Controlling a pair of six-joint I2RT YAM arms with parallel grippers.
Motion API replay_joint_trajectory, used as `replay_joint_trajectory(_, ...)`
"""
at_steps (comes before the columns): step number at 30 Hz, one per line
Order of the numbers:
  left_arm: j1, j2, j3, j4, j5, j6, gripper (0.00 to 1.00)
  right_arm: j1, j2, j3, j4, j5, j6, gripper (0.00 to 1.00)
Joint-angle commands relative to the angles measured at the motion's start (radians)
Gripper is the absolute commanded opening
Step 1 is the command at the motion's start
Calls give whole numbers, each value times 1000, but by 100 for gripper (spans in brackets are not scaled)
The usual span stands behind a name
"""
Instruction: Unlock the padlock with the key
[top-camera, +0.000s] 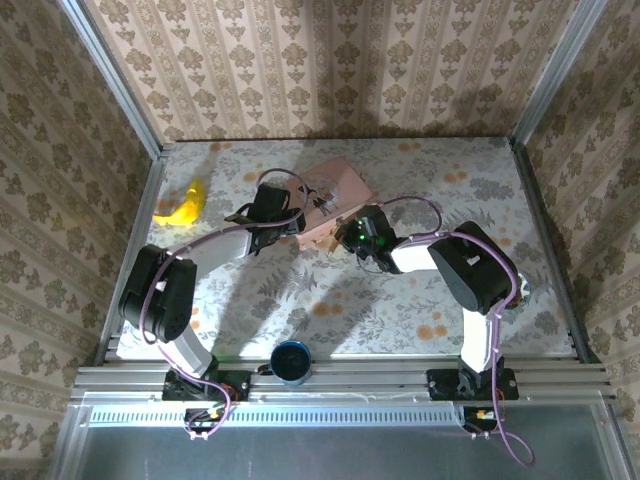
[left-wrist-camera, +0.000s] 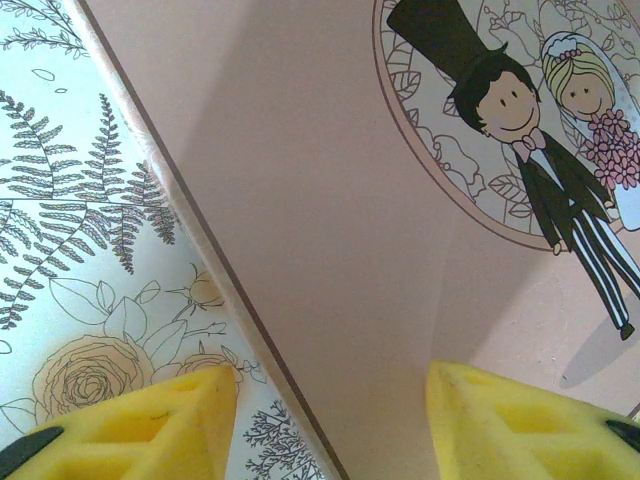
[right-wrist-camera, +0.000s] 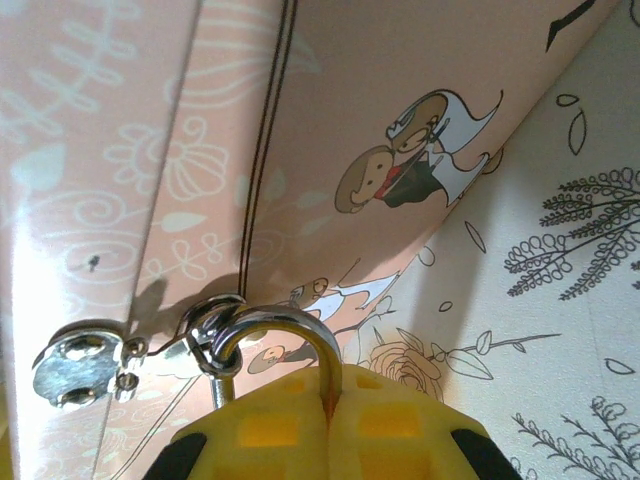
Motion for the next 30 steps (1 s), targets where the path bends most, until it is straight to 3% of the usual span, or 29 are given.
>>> replay_joint_trajectory(1, 12, 46, -19, -123, -36, -3, 54, -19, -23, -36, 44, 4, 14, 0)
replay_joint_trajectory(11, 13, 43, -24, -126, -36, -1, 53, -48, -20, -51, 97, -3, 75, 0)
replay_joint_trajectory(20, 12, 37, -28, -126, -30, -9, 53, -51, -11, -84, 158, 72, 209, 0)
replay_joint_trajectory(30, 10, 43, -50, -115, -29, -56, 51, -51, -34, -56, 82, 155, 244, 0)
